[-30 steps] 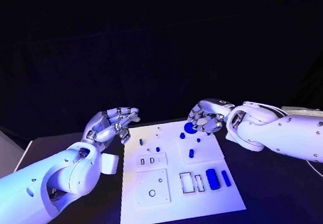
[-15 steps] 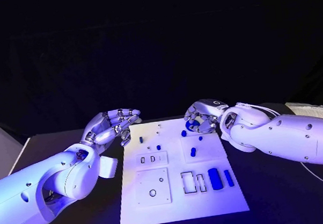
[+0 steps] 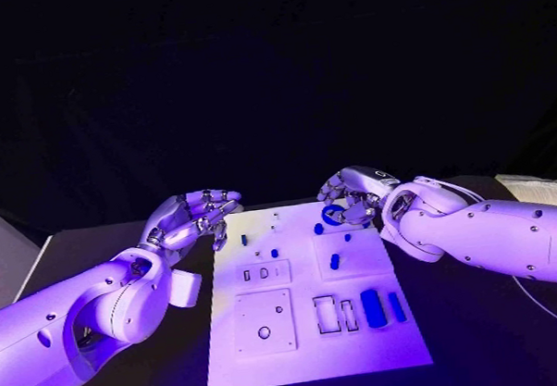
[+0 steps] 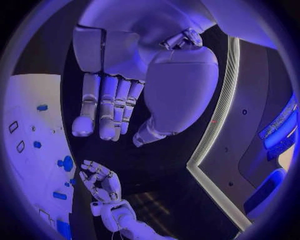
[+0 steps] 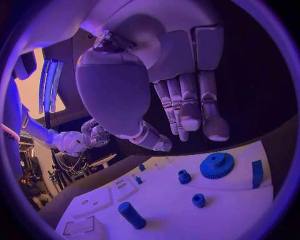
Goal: Assemble the parts on the task board
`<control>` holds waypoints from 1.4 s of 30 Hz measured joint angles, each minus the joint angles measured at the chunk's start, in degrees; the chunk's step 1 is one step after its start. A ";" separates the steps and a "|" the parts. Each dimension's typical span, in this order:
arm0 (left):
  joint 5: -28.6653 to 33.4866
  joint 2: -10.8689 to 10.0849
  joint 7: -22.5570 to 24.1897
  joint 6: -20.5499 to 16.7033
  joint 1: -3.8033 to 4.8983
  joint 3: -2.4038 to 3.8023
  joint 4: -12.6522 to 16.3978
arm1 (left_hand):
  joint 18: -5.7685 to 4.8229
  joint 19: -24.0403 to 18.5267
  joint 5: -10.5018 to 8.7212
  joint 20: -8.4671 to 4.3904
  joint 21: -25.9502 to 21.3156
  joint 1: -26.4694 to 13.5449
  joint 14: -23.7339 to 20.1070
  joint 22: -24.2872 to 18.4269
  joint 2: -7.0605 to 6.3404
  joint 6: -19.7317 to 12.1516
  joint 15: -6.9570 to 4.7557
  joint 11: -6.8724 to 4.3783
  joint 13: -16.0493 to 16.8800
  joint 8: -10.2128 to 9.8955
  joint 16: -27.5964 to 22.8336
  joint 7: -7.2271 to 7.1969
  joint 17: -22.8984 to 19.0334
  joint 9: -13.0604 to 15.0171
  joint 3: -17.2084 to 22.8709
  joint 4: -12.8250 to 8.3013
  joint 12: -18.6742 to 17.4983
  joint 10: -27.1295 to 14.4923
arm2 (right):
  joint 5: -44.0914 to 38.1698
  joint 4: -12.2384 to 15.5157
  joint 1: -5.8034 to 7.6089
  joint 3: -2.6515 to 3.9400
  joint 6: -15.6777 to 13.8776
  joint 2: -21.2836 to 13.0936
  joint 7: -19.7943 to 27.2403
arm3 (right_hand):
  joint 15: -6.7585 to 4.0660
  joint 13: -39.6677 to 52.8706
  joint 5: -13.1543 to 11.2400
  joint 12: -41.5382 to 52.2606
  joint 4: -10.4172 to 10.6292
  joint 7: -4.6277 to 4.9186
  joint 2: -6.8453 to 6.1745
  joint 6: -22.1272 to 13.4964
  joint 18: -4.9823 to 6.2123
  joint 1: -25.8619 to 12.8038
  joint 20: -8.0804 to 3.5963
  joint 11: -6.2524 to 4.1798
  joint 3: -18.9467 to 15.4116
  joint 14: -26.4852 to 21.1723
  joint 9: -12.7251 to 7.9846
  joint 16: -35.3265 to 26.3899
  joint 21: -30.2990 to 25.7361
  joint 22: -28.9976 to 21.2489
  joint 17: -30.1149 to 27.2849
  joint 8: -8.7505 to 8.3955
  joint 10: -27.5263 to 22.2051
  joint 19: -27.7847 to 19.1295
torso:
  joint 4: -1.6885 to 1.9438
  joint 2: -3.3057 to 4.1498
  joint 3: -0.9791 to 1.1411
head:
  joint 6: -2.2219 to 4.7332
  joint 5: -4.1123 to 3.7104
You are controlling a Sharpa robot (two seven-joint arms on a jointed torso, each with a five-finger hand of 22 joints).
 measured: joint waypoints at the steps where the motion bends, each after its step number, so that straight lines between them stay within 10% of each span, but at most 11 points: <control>1: -0.01 0.00 -0.03 0.04 0.00 0.00 -0.03 | 0.00 -0.09 0.00 0.09 -0.19 0.00 -0.10 -0.23 0.00 0.00 -0.10 0.00 -0.04 0.00 -0.18 0.00 -0.21 0.00 0.01 -0.01 0.00 0.00 | 0.25 0.00 0.00 0.00 0.00 0.02 0.11 | 0.00 0.00 -0.33 0.00 0.00 0.00 0.00 0.00 0.00 0.00 0.00 0.00 0.00 0.00 0.01 -0.90 -0.47 -0.54 -0.83 0.00 0.00 -0.01 | 0.00 0.03 0.00 | 0.02 0.03; 7: -0.06 -0.01 -0.38 0.44 0.00 0.00 -0.31 | 0.01 -0.58 0.00 0.19 -0.49 0.00 -0.52 -0.81 0.00 0.00 -0.09 0.00 -0.15 0.00 -0.79 0.00 -0.86 0.00 0.16 -0.16 0.00 0.00 | 1.88 -0.32 0.00 0.00 0.36 0.19 0.38 | -0.73 0.24 -3.35 0.54 0.04 -0.25 -0.68 -0.73 -0.22 0.68 -0.55 -0.31 -0.83 -4.24 0.87 -20.65 5.16 8.27 -14.47 -0.56 0.23 4.76 | 0.00 0.23 -0.01 | 0.16 0.15; 10: -0.07 -0.03 -0.53 0.63 0.00 0.00 -0.45 | 0.01 -0.58 0.00 0.19 -0.49 0.00 -0.52 -0.89 0.00 0.00 -0.09 0.00 -0.15 0.00 -0.79 0.00 -0.93 0.00 0.16 -0.16 -0.06 0.00 | 2.25 -0.37 0.00 -0.01 0.55 0.26 0.39 | -1.20 1.33 -3.89 1.67 -0.45 -0.01 -0.84 0.46 -3.34 0.88 -0.93 -0.94 1.29 1.17 1.62 -20.12 16.26 22.11 -13.82 0.02 5.20 12.43 | -0.01 0.32 0.02 | 0.19 0.21; 13: -0.08 -0.04 -0.68 0.83 0.00 0.00 -0.58 | 0.01 -0.69 0.00 0.08 -0.49 0.00 -0.52 -1.00 0.00 0.00 -0.09 0.00 -0.15 0.00 -0.79 0.00 -0.99 0.00 0.16 -0.16 -0.22 0.00 | 2.26 -0.37 0.00 -0.01 0.57 0.28 0.42 | -1.86 3.25 -4.45 3.72 -1.43 0.00 0.13 1.69 -6.32 3.15 -1.70 -1.86 2.59 5.25 2.19 -11.25 26.57 25.39 -5.78 0.45 11.16 15.06 | -0.03 0.39 0.02 | 0.19 0.25; 22: -0.43 0.18 -1.12 1.43 0.01 0.00 -0.79 | 0.01 -0.98 0.00 0.19 -0.86 -1.23 -0.72 -1.40 -0.33 -0.21 0.11 0.13 -0.48 0.00 -1.29 0.21 -1.25 0.06 0.16 -0.16 -0.43 -0.12 | 0.36 0.25 0.01 -0.02 0.91 0.27 0.09 | -2.15 9.48 -1.05 8.91 -2.22 -0.05 -0.52 2.54 -6.32 3.00 -1.94 -1.09 2.47 5.88 2.19 0.36 28.78 25.58 4.65 -0.74 13.48 15.29 | -0.02 0.59 -0.01 | 0.19 0.10; 27: -0.75 0.20 -1.39 1.64 0.01 0.00 -0.80 | 0.01 -0.98 0.00 0.19 -1.13 -1.28 -0.72 -1.62 -0.37 -0.21 0.11 0.21 -0.55 0.00 -1.52 0.21 -1.32 0.06 0.03 -0.03 -0.43 -0.21 | -3.30 0.76 0.02 -0.17 1.68 0.55 -0.84 | -2.16 15.16 -2.40 9.98 -0.75 -0.70 -1.42 3.58 -6.32 0.78 -2.01 -3.30 1.08 5.88 2.61 0.52 28.78 25.58 4.14 -0.77 13.25 15.37 | -0.02 0.64 0.02 | 0.07 0.08; 35: -1.20 0.14 -1.90 2.04 0.01 0.00 -0.64 | 0.01 -1.13 0.00 0.34 -1.13 -1.67 -0.72 -1.68 -0.43 -0.21 0.11 0.21 -0.60 0.00 -1.52 0.20 -1.36 0.12 -0.02 0.01 -0.62 -0.20 | -9.75 1.66 -0.02 -0.39 2.63 0.99 -2.77 | -1.19 20.97 -3.77 10.88 0.54 -0.74 -1.54 2.95 -6.29 -0.28 -1.27 -1.39 -3.26 4.89 4.01 -1.87 28.77 25.57 0.01 -0.77 -3.94 15.25 | 0.01 0.78 0.05 | -0.14 0.07; 42: -1.45 -0.04 -2.29 2.37 0.01 0.00 -0.42 | 0.01 -1.13 0.00 0.34 -1.13 -1.73 -0.72 -1.68 -0.37 -0.20 0.11 0.21 -0.60 0.00 -1.51 0.20 -1.36 0.11 -0.01 0.01 -0.62 -0.20 | -13.76 1.92 -0.07 -0.57 3.55 1.24 -4.41 | -0.81 21.58 -2.84 11.81 0.41 -0.29 -0.84 3.37 -6.29 0.42 -1.07 -0.71 -2.54 4.51 4.77 -3.14 28.71 25.57 -2.17 -0.44 -7.77 15.45 | -0.02 0.86 0.04 | -0.21 0.12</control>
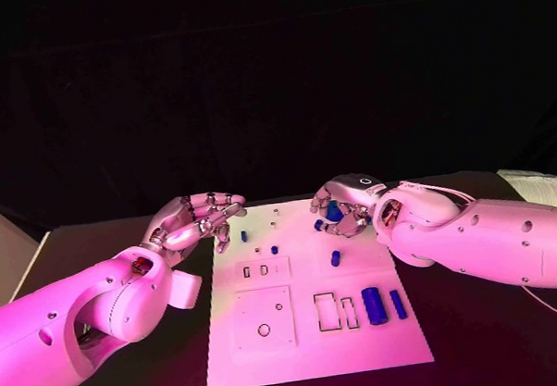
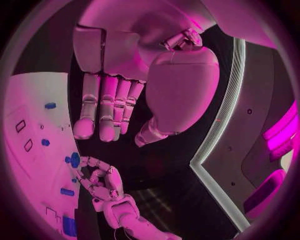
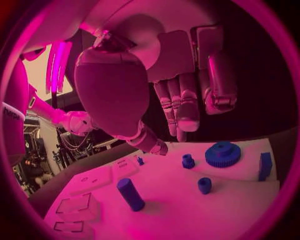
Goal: Assemble the parts on the task board
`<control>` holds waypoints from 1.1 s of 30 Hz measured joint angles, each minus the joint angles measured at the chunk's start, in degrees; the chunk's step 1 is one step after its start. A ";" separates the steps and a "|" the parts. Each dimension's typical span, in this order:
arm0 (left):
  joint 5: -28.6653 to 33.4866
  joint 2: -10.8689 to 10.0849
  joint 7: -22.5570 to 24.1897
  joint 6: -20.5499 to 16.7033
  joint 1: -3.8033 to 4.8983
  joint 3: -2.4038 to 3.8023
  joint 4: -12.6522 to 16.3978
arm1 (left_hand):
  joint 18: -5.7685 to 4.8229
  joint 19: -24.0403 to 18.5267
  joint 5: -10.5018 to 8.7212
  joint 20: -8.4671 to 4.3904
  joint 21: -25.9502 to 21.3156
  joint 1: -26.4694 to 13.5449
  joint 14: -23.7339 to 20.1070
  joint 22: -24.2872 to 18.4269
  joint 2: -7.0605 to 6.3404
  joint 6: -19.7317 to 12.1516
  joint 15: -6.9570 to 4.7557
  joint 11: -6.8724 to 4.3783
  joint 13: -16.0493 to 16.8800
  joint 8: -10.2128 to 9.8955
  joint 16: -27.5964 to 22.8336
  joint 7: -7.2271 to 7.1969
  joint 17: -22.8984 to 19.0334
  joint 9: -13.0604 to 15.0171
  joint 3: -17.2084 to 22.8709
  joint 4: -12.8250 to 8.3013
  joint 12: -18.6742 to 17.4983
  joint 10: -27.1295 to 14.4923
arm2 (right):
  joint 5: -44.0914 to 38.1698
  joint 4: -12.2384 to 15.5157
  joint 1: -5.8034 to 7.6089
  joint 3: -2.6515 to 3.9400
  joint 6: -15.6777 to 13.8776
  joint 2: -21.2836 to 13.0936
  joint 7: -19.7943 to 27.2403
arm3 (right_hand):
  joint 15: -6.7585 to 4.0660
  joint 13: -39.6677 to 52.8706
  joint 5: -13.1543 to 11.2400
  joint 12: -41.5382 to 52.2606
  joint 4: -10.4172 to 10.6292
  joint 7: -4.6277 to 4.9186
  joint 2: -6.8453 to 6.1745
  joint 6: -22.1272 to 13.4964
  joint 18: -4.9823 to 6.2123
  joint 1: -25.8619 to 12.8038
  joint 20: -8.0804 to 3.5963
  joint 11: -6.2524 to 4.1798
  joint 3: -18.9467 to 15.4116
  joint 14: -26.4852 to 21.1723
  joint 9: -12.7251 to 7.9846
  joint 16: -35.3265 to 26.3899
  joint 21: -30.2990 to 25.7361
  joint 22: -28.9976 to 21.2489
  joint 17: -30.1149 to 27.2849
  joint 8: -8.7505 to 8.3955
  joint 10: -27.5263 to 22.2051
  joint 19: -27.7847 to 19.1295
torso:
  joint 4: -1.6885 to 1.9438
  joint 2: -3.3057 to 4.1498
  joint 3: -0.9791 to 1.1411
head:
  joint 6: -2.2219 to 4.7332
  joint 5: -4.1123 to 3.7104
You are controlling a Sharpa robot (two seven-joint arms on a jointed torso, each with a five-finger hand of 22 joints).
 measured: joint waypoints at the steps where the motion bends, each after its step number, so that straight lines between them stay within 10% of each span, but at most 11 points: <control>1: -0.02 -0.03 -0.04 0.03 0.00 0.00 0.02 | 0.00 0.00 0.00 0.00 0.00 0.00 0.00 0.00 0.00 0.00 0.00 0.00 0.00 0.00 0.00 0.00 0.00 0.00 0.00 0.00 0.00 0.00 | -0.39 0.00 -0.02 -0.03 0.12 0.05 -0.20 | 0.00 -0.18 0.00 0.00 -0.03 0.04 0.02 0.04 0.00 0.02 0.11 0.07 0.27 0.00 0.02 -0.16 -0.11 0.00 -0.25 0.00 -0.27 -0.11 | -0.01 0.02 0.00 | -0.01 0.03; 33: -0.39 -0.49 -0.79 0.33 0.00 0.01 0.82 | 0.00 0.03 0.00 -0.03 0.00 0.00 0.00 -0.20 0.00 -0.20 0.00 0.00 -0.13 0.00 -0.22 0.20 -0.05 -0.02 0.00 0.00 0.01 0.00 | -7.97 -2.94 -0.87 -0.28 1.02 2.29 -7.26 | 0.62 -8.77 -1.15 -3.94 0.21 0.89 0.48 -0.06 0.02 1.15 0.81 1.12 3.84 -0.20 0.17 1.40 -0.67 -0.02 -1.04 -0.78 -0.16 0.00 | 0.15 0.48 0.05 | -0.35 0.70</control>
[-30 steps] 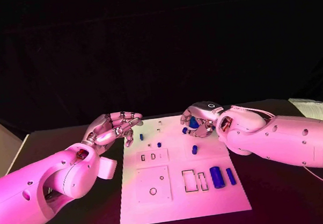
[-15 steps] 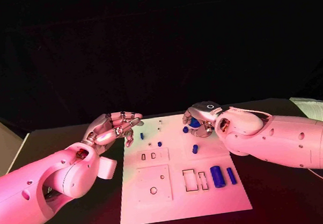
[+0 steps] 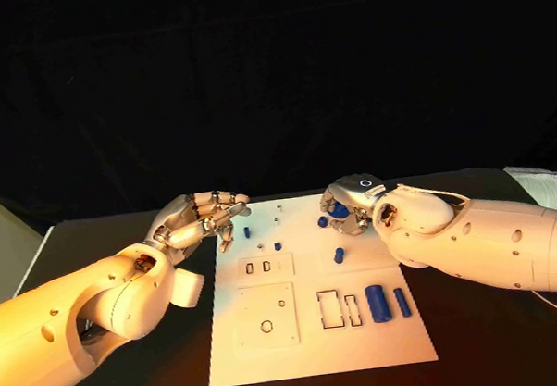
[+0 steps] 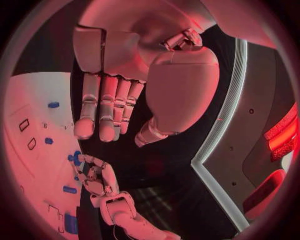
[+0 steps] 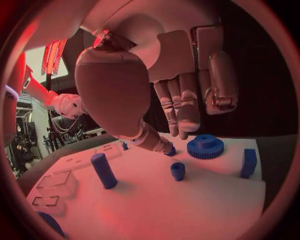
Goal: Assemble the parts on the task board
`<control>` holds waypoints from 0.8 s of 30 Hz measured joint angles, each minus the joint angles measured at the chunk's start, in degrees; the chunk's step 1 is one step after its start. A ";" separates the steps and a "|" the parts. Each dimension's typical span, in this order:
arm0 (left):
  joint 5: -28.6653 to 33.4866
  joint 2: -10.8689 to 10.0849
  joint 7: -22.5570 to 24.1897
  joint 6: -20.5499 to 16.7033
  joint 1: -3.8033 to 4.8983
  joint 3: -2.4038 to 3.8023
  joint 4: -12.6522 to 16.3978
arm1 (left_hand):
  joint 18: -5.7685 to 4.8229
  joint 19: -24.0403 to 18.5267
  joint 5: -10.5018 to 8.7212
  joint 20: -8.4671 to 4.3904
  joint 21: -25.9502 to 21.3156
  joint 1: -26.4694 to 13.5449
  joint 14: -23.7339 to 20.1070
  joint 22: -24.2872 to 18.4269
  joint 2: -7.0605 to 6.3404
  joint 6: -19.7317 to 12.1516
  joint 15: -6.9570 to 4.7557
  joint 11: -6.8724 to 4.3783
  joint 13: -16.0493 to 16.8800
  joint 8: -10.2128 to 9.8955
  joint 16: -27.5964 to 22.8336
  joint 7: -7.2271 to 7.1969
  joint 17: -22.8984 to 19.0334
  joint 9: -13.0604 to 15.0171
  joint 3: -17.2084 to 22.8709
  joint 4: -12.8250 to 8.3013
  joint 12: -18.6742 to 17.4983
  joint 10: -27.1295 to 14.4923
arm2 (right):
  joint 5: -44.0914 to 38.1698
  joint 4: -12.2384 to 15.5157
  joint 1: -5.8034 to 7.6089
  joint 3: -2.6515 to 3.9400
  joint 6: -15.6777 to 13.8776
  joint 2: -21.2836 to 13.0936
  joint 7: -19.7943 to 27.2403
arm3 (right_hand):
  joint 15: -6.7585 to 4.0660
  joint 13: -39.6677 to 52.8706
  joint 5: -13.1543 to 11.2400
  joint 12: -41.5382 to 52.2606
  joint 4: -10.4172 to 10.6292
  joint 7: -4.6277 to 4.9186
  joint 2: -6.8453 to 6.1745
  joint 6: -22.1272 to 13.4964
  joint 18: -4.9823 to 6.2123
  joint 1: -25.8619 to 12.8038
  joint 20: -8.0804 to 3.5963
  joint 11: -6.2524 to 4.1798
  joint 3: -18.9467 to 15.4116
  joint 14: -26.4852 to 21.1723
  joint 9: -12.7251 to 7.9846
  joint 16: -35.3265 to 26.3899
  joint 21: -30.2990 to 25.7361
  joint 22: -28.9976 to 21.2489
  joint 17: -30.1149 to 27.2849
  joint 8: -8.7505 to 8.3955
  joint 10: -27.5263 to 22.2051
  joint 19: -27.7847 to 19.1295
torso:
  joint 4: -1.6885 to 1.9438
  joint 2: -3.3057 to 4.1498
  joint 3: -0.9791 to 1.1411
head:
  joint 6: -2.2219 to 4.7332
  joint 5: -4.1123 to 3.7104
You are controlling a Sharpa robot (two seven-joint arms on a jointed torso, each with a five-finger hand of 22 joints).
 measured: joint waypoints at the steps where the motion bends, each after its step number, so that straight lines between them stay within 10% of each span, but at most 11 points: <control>1: 0.00 0.01 -0.01 0.00 0.00 0.00 0.02 | 0.00 0.00 0.00 0.00 0.00 0.00 0.00 0.00 0.00 0.00 0.00 0.00 0.00 0.00 0.00 0.00 0.00 0.00 0.00 0.00 0.00 0.00 | 0.05 -0.05 0.00 0.00 0.02 0.07 0.00 | 0.00 -0.16 0.00 0.00 0.00 0.15 0.00 -0.14 0.00 0.00 0.00 -0.03 0.00 0.00 0.00 0.00 0.00 0.00 0.00 0.00 0.20 0.00 | 0.00 0.02 0.00 | -0.05 0.05; 24: -0.04 -0.10 -0.24 0.00 0.02 0.02 0.30 | 0.00 0.01 0.00 0.00 -0.22 0.00 0.00 -0.08 0.00 0.00 0.00 0.00 -0.06 0.00 0.00 0.00 -0.05 -0.01 0.00 0.00 -0.26 0.00 | 1.62 -1.22 -0.04 0.00 0.74 1.84 0.80 | 0.00 -1.89 -0.20 -0.42 0.08 0.15 0.00 -0.15 0.01 0.00 -0.01 -0.11 0.85 0.00 -0.02 0.00 0.00 0.04 -0.50 -0.22 2.12 0.00 | 0.00 0.21 -0.06 | -0.47 0.39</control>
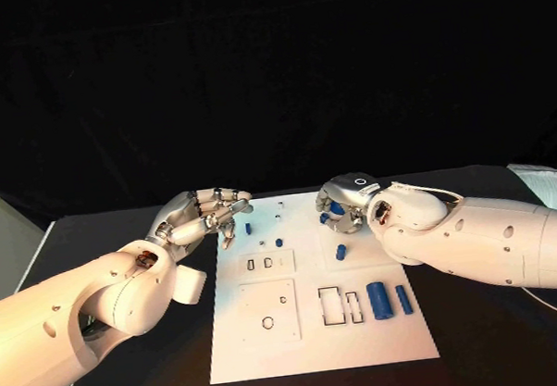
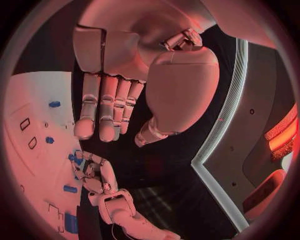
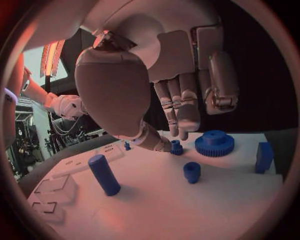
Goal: Assemble the parts on the task board
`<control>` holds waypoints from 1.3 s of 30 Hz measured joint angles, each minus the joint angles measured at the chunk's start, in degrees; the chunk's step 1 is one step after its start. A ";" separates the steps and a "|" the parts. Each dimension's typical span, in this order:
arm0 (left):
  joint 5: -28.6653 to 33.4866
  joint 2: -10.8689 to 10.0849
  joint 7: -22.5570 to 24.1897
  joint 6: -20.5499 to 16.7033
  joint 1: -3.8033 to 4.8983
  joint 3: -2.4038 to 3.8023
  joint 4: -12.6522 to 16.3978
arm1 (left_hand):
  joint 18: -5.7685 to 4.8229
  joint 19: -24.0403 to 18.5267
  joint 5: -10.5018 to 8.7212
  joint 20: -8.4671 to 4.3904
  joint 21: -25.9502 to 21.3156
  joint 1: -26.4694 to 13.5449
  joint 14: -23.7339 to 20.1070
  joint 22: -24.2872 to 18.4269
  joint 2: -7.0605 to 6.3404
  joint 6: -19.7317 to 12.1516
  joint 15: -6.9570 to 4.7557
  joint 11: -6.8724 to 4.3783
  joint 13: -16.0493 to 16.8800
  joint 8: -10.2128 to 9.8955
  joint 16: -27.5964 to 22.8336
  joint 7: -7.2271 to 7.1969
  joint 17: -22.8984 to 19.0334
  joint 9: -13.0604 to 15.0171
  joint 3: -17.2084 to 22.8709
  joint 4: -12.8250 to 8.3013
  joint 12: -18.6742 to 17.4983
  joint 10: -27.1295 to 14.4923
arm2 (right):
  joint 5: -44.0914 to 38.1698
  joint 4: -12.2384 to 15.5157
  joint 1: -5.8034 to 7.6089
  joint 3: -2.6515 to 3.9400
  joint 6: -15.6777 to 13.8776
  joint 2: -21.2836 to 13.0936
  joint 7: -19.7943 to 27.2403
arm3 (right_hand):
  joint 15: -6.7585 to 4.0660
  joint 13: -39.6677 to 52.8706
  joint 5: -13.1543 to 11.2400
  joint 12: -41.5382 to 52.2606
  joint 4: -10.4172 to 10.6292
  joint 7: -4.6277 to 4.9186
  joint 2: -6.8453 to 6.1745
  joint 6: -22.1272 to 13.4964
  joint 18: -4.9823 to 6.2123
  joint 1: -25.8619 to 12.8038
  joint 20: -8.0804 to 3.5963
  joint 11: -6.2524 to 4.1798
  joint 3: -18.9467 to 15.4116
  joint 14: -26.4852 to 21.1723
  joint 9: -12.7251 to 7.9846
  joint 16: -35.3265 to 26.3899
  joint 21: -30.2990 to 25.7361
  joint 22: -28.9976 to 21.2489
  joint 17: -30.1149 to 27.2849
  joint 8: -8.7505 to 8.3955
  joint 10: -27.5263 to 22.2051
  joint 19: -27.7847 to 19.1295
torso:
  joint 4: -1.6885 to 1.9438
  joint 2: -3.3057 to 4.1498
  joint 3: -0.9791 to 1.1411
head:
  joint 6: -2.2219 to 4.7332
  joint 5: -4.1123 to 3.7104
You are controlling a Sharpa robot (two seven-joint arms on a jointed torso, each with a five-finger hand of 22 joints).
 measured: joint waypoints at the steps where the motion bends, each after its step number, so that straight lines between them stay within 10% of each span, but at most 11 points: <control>1: 0.00 -0.01 -0.02 0.00 0.00 0.00 0.01 | 0.00 0.00 0.00 0.00 0.00 0.00 0.00 0.00 0.00 0.00 0.00 0.00 0.00 0.00 0.00 0.00 0.00 0.00 0.00 0.00 0.00 0.00 | 0.06 -0.07 0.00 0.00 0.06 0.07 0.05 | 0.00 -0.09 0.00 -0.17 0.09 0.00 0.00 0.00 0.00 0.00 0.00 -0.04 0.09 0.00 0.02 0.14 0.00 0.00 -0.01 0.00 0.04 0.00 | 0.00 0.01 0.01 | -0.01 0.02; 39: -0.17 0.18 -0.24 0.00 0.01 0.04 -0.37 | 0.00 -0.20 0.00 0.20 0.00 0.00 0.00 -0.17 0.00 -0.21 0.00 0.21 -0.18 0.00 -0.22 -0.21 -0.07 0.03 0.00 0.00 0.00 -0.21 | 1.16 -0.88 0.08 0.05 1.74 0.70 0.58 | 0.00 -3.28 -2.64 -1.98 0.60 -0.25 0.28 1.06 0.01 -0.22 0.00 -0.47 0.99 0.00 0.91 0.44 -0.46 -0.02 -1.58 0.34 3.60 0.00 | -0.05 0.14 0.03 | -0.63 0.25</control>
